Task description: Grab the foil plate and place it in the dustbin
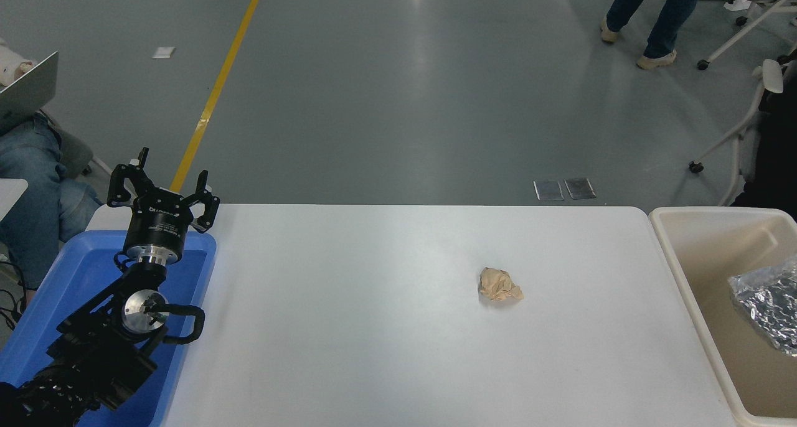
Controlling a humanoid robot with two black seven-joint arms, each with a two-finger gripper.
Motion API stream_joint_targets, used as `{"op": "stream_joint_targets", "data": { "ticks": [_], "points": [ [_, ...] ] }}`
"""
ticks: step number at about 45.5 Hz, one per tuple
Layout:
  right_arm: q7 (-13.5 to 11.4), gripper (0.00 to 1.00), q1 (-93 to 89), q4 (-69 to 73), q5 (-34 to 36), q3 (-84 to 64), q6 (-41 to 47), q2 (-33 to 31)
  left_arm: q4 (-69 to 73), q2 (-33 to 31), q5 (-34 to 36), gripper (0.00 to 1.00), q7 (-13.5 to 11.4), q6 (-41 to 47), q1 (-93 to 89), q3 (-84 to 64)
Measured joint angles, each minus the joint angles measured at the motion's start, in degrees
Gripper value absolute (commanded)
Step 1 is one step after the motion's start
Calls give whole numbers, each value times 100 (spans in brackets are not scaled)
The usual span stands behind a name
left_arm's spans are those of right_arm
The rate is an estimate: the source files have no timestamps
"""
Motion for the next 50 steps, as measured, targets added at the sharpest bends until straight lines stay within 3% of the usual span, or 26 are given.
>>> {"op": "stream_joint_targets", "data": {
  "ticks": [17,30,50],
  "points": [
    [10,100,498,79,-5,-97,-511,79,0,-2,2,99,0,0,0,0],
    [28,100,2343,822,-38,-942,-523,154,-1,0,2,99,0,-1,-4,0],
    [9,100,4626,2352,-416,-1964,151,1326,0,1,1,99,0,-4,-4,0]
  ]
}}
